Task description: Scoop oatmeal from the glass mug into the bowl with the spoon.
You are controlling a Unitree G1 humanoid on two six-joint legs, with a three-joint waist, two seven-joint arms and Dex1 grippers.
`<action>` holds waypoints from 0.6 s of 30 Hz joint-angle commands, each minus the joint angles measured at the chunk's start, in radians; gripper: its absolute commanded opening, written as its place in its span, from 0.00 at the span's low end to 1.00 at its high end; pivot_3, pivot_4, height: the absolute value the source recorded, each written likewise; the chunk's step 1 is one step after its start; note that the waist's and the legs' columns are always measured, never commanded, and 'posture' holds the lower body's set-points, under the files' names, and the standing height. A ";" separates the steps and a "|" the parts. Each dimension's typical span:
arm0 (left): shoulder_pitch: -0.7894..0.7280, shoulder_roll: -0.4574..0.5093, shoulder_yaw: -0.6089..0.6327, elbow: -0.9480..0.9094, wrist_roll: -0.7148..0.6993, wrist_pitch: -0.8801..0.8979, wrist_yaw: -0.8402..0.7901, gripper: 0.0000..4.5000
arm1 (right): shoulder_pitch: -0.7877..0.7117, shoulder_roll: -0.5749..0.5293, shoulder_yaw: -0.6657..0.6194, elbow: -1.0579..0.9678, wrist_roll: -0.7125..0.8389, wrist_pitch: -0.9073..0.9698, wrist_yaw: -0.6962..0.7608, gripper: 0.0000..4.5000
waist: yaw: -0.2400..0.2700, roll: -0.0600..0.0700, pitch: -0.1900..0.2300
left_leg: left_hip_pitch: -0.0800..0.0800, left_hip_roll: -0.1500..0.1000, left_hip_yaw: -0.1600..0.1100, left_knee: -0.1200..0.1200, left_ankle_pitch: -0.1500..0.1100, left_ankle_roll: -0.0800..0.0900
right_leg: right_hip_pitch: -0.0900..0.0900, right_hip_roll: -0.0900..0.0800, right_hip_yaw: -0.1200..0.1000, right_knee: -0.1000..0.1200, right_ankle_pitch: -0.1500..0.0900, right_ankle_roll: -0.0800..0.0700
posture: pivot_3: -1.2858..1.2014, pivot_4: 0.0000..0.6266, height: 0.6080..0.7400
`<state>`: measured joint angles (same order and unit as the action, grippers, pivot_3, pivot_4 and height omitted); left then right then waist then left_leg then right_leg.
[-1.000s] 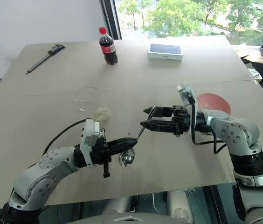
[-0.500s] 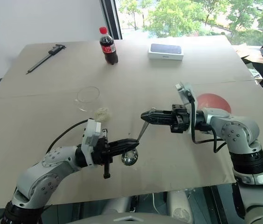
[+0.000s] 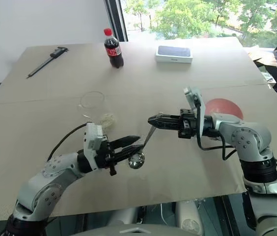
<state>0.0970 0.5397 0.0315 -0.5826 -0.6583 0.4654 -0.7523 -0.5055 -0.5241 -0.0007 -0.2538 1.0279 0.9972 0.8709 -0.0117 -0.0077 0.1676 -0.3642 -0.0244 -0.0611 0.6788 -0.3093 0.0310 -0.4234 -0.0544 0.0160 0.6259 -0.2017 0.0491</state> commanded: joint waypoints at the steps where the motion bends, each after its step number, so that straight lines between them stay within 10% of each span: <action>1: 0.073 -0.025 0.088 -0.114 0.076 -0.096 0.097 0.39 | 0.020 0.016 -0.063 0.014 0.000 -0.002 -0.086 0.00 | 0.001 0.000 0.000 | -0.001 0.000 -0.001 0.000 0.000 0.000 | 0.000 0.000 0.000 0.000 0.000 0.000 | 0.52 0.24 1.00; 10: 0.333 -0.195 0.061 -0.132 0.750 -0.507 0.506 0.39 | 0.012 0.057 -0.238 0.084 0.148 0.099 -0.322 0.00 | 0.008 0.000 0.000 | -0.001 -0.001 0.002 -0.001 0.000 0.001 | 0.000 -0.003 0.003 -0.001 0.000 0.000 | 0.52 0.24 1.00; 18: 0.308 -0.253 0.249 0.059 0.742 -0.618 0.619 0.39 | -0.104 0.092 -0.303 0.209 0.187 0.187 -0.568 0.00 | 0.011 0.001 0.001 | -0.001 0.000 0.000 -0.001 -0.001 0.002 | 0.000 -0.005 -0.002 0.000 0.000 -0.002 | 0.52 0.24 1.00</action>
<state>0.4156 0.2799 0.2580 -0.5267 0.1105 -0.1241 -0.1347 -0.5864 -0.4364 -0.2754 -0.0281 1.1866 1.1848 0.3239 -0.0003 -0.0063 0.1683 -0.3650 -0.0247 -0.0609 0.6778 -0.3097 0.0331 -0.4235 -0.0555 0.0142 0.6262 -0.2013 0.0486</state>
